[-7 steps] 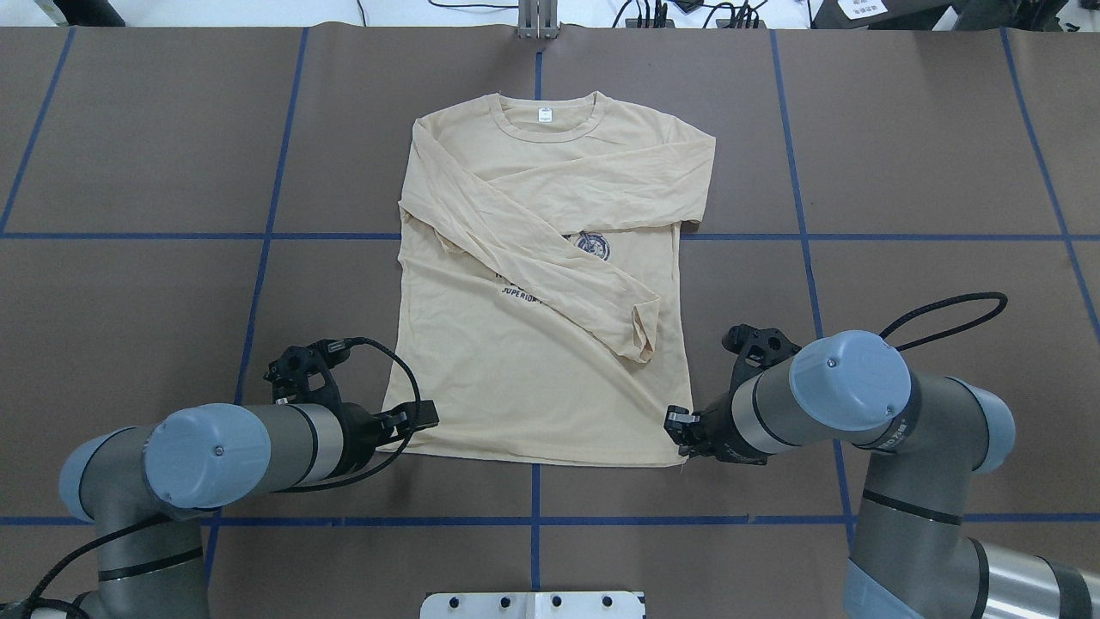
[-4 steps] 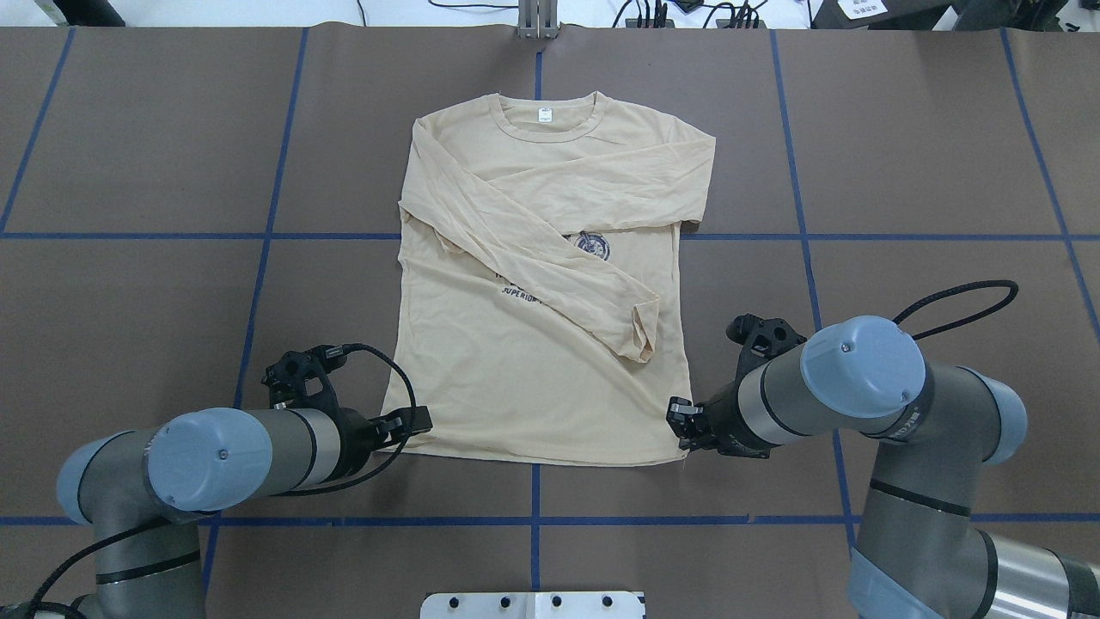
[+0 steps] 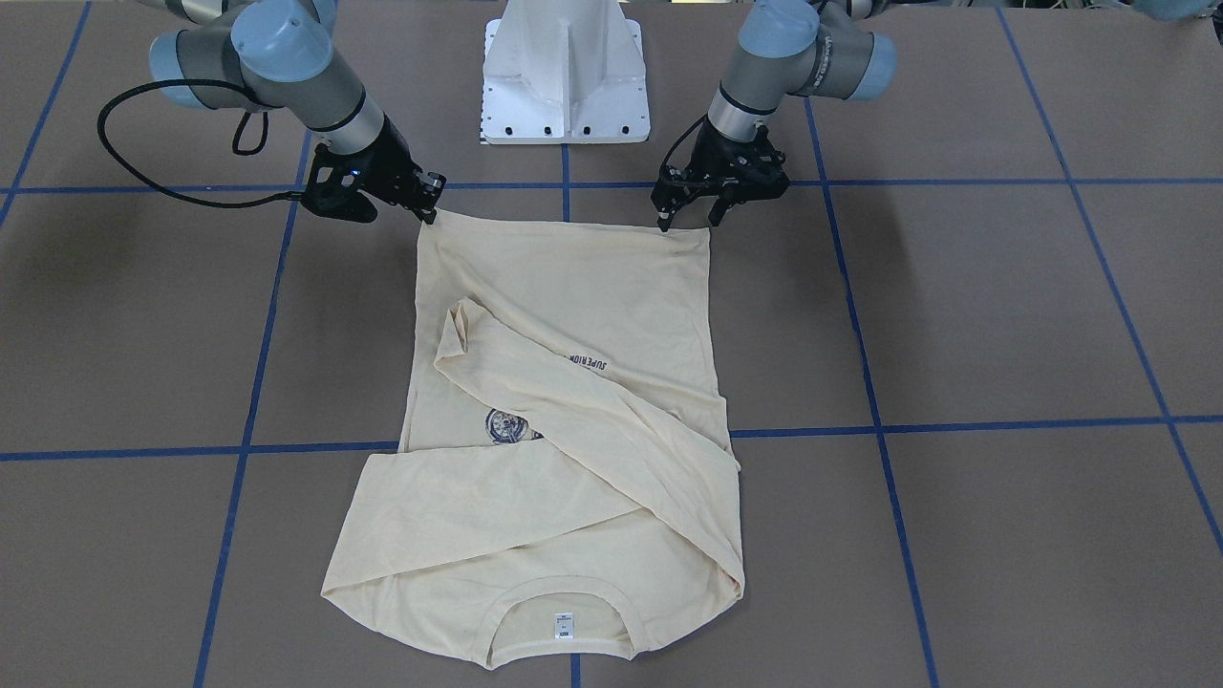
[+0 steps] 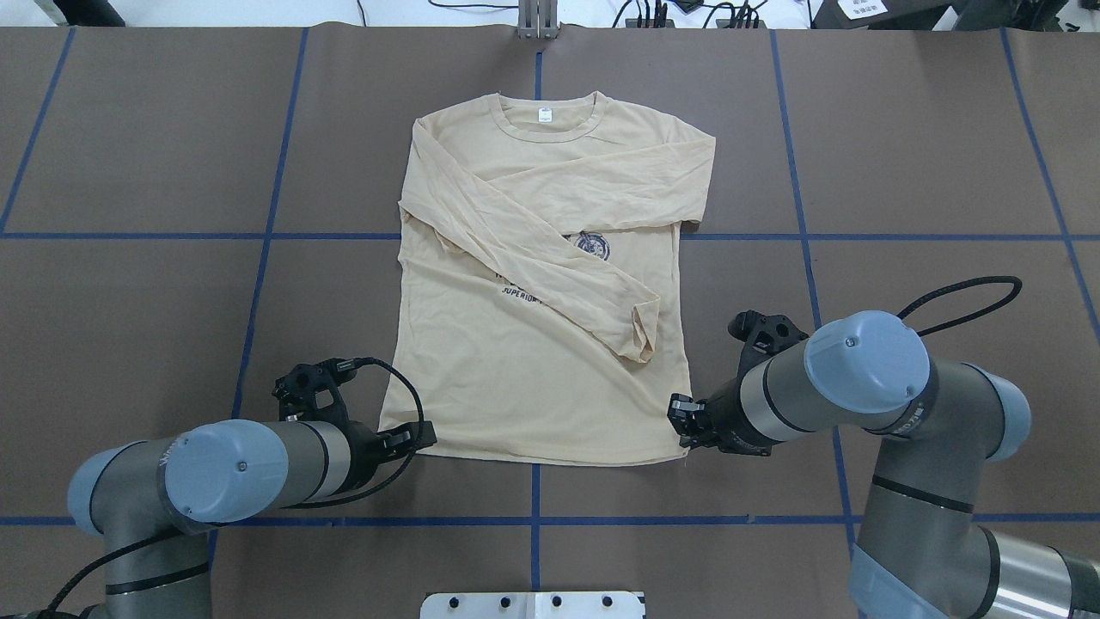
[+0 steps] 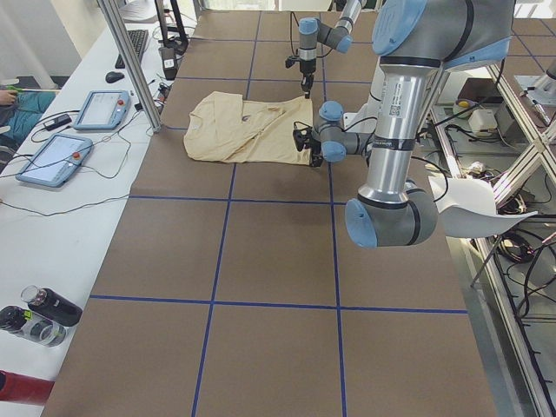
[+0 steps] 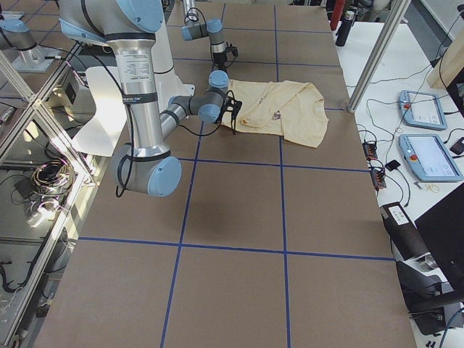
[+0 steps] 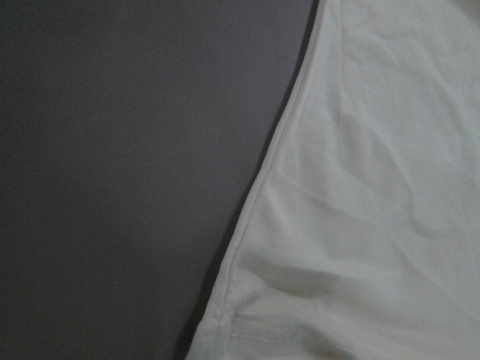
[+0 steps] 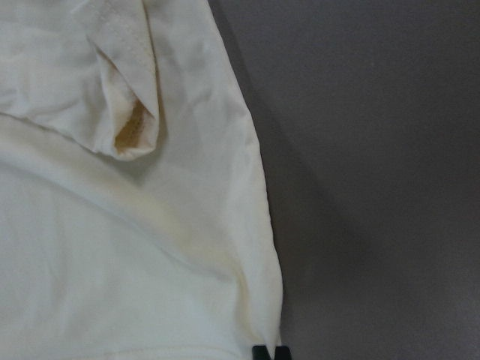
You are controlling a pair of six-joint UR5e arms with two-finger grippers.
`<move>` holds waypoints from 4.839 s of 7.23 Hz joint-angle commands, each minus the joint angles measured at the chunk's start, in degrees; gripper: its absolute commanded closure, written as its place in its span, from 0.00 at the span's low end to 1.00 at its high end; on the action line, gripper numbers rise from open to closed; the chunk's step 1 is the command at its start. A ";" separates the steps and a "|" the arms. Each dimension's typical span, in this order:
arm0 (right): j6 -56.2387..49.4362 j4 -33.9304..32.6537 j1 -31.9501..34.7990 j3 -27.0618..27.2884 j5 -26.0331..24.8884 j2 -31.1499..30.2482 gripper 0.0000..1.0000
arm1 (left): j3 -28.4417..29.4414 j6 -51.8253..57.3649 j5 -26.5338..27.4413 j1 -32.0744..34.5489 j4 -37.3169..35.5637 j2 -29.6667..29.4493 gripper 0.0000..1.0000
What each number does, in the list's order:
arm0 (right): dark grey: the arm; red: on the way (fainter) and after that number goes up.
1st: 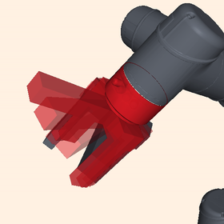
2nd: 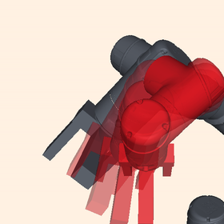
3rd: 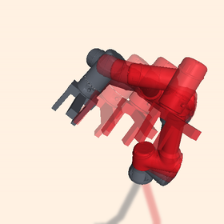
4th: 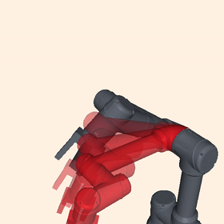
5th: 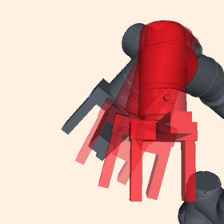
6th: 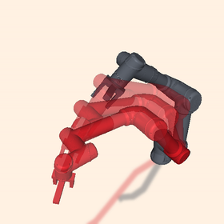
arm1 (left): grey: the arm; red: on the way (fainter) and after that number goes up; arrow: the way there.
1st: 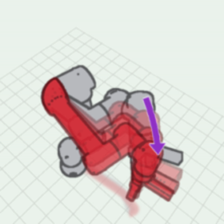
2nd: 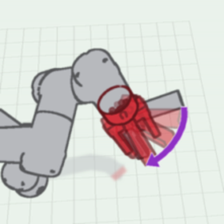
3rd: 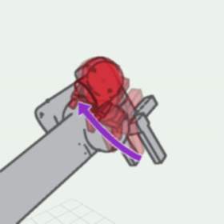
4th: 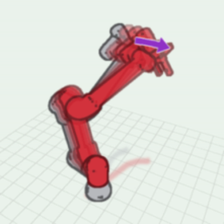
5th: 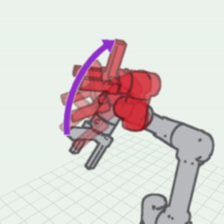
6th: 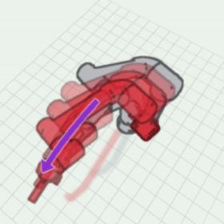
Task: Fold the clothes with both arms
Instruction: 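Lower both grippers onto the hem corners and close on the fabric, then lift the hem corners with both grippers and pull toward the collar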
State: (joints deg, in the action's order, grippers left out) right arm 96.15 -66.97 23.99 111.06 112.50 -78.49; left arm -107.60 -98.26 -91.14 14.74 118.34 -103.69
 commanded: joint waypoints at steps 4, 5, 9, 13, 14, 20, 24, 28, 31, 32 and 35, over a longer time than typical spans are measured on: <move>0.00 0.00 0.18 -0.05 0.00 -0.09 1.00 | 0.11 0.00 -0.09 -0.06 -0.04 -0.46 0.31; -0.09 0.00 0.18 -0.05 0.00 -0.09 1.00 | 0.11 0.00 -0.09 0.12 -0.13 -0.46 0.31; -0.09 -0.09 0.27 -0.05 0.00 -0.17 1.00 | -0.06 0.18 -0.09 0.73 -2.06 -0.37 0.31; -0.26 -0.09 0.27 -0.14 0.00 -0.35 1.00 | -0.32 0.18 -0.09 0.73 -2.06 -0.54 0.67; -0.18 -0.09 0.27 -0.05 0.09 -0.35 1.00 | -0.41 0.09 -0.09 0.73 -2.06 -0.54 0.95; -0.70 0.00 0.53 1.61 1.23 -1.23 1.00 | -3.82 0.09 -1.05 2.23 -3.20 0.16 1.00; -0.70 0.00 -0.16 7.31 6.24 -7.19 1.00 | -8.40 0.00 -1.14 -2.50 -9.00 1.12 1.00; -0.62 0.09 -1.92 8.56 10.46 -8.18 1.00 | -15.33 -2.09 -1.41 -7.35 -9.10 4.64 1.00; -0.70 0.09 5.52 7.77 10.46 -4.84 1.00 | -15.79 -1.23 -4.30 -0.98 -9.01 0.88 1.00; -0.70 0.52 8.24 6.55 10.38 -3.27 1.00 | -15.01 -0.62 -5.87 3.59 -9.01 -1.05 1.00; -0.53 0.79 17.46 -1.35 10.29 4.11 1.00 | -9.85 2.97 -14.90 18.52 -8.48 -6.84 1.00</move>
State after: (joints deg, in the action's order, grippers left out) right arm 95.53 -66.29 37.53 112.50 122.81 -77.36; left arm -120.23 -97.14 -101.84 26.84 109.58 -107.47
